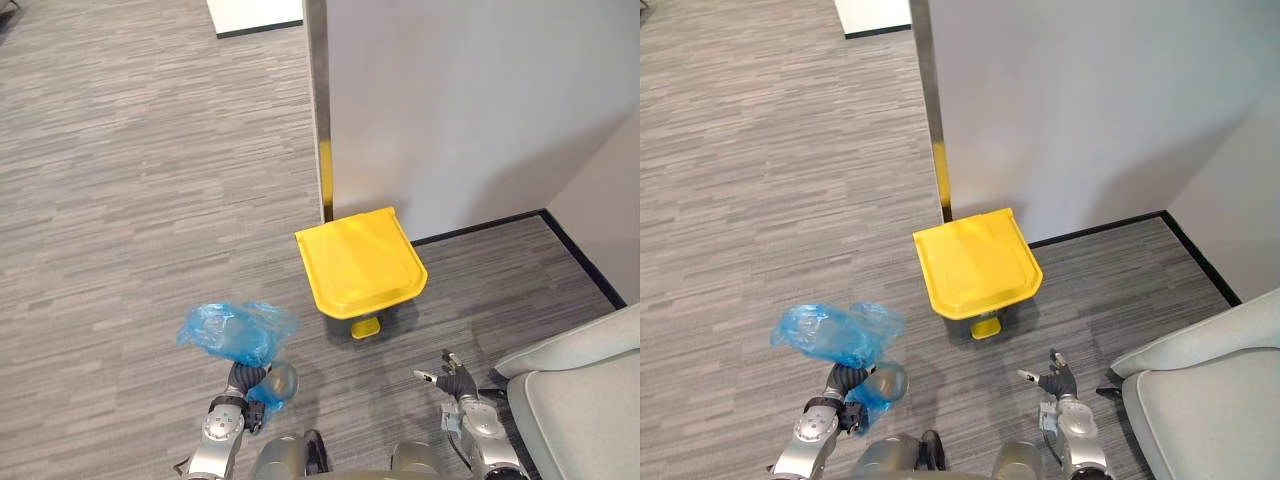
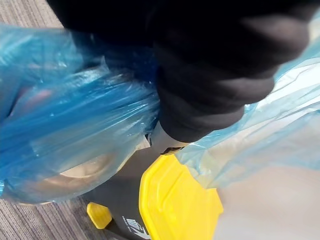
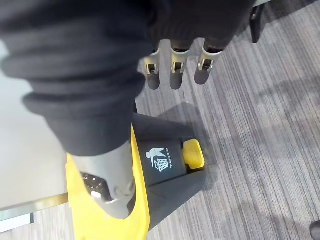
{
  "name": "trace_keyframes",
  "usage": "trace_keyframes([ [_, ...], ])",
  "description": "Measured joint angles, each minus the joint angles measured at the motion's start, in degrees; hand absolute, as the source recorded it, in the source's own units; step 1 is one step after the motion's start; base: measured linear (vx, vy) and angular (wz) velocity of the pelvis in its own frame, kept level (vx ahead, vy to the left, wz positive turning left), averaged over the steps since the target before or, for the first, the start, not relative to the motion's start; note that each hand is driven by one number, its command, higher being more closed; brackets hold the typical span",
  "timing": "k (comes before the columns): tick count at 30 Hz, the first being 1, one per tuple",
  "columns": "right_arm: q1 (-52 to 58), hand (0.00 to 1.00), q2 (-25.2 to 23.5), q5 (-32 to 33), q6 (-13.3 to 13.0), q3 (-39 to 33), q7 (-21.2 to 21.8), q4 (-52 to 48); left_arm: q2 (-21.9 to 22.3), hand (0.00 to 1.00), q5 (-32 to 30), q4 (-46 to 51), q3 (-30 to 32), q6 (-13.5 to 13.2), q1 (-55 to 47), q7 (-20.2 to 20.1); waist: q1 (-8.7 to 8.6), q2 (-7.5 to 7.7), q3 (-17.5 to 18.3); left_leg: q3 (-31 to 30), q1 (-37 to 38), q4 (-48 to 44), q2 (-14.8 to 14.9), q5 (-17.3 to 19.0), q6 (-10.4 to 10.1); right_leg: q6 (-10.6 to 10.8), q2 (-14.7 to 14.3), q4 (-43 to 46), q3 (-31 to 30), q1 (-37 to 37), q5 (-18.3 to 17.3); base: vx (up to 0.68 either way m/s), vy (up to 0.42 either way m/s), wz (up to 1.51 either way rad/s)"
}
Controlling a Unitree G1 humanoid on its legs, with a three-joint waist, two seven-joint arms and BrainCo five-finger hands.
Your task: Gather rubbish on tea table into small bin, then transfer packed bag to large trash can.
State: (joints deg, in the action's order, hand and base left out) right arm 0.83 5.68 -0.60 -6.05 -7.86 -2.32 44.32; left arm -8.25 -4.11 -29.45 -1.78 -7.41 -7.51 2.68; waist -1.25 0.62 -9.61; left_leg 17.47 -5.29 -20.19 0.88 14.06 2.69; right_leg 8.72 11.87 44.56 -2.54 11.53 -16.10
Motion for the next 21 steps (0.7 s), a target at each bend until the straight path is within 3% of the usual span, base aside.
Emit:
trace_keyframes([
  [2,-0.10,0.00,0.22,-0.02,0.07,0.49,-0.03,0.92,-0.99,1.00,0.03,-0.79,0.01,0.00,0.59,0.07,-1.02,-0.10,0.02,-0.36,1.35,0.91,0.89,-0.06,-0.03,-3.10,-1.92,0.02,2.41,4.61,-2.41,0.20,-0.053,0.12],
  [4,-0.08,0.00,1.06,-0.02,0.08,1.70,0.01,1.67,-1.04,1.00,0.06,-2.41,0.04,0.02,1.46,0.08,-1.01,-0.73,-0.19,-1.13,2.93,1.66,2.29,-0.19,-0.26,-3.96,-5.08,-3.68,4.27,7.67,-2.75,0.21,-0.134,0.15],
  [5,0.56,0.00,1.17,-0.02,0.05,2.05,-0.06,1.69,-1.41,1.00,0.07,-3.18,-0.10,-0.01,1.75,0.02,-1.05,-0.07,0.19,-1.82,3.89,1.89,2.03,-0.60,-1.84,-5.40,-6.11,-13.79,4.89,7.24,2.53,0.26,-0.188,0.26],
  [6,1.06,0.00,1.18,-0.01,-0.02,2.13,-0.06,1.68,-1.68,1.00,0.05,-3.38,-0.20,-0.10,1.80,0.00,-1.08,0.84,0.22,-2.21,4.59,2.09,1.01,-0.54,-2.35,-7.03,-5.98,-17.31,5.02,6.84,8.58,0.23,-0.135,0.29],
  [7,1.26,0.00,2.60,0.00,-0.01,1.94,-0.18,2.76,-0.29,1.00,0.04,-4.92,-0.40,-0.02,2.48,-0.07,-1.12,-1.33,0.66,-3.66,5.32,2.63,2.51,-0.33,-3.39,-8.17,-7.22,-17.88,6.02,5.41,8.76,0.27,-0.132,0.06],
  [10,0.93,0.00,3.61,-0.01,-0.09,1.75,-0.21,2.70,0.50,1.00,0.03,-4.90,-0.36,-0.29,2.29,-0.10,-1.25,-3.21,1.55,-4.56,6.95,6.71,4.44,-1.70,-5.47,-8.89,-9.74,-23.15,7.02,2.94,9.55,0.18,-0.097,-0.05],
  [13,1.24,0.00,3.64,0.00,-0.08,0.98,-0.20,2.74,0.66,1.00,0.02,-4.88,-0.35,-0.37,2.45,-0.17,-1.16,-3.19,1.61,-5.16,9.06,10.06,5.42,-3.12,-6.69,-9.33,-11.42,-27.23,7.36,0.25,11.03,0.07,-0.084,-0.02],
  [21,1.12,0.00,3.15,0.00,-0.08,0.50,-0.20,3.39,0.67,1.00,0.00,-4.92,-0.35,-0.37,2.19,-0.13,-0.99,-3.25,1.88,-6.34,8.82,11.71,4.81,-4.60,-6.21,-8.46,-11.74,-36.69,7.30,-3.17,16.96,-0.03,0.019,0.01],
])
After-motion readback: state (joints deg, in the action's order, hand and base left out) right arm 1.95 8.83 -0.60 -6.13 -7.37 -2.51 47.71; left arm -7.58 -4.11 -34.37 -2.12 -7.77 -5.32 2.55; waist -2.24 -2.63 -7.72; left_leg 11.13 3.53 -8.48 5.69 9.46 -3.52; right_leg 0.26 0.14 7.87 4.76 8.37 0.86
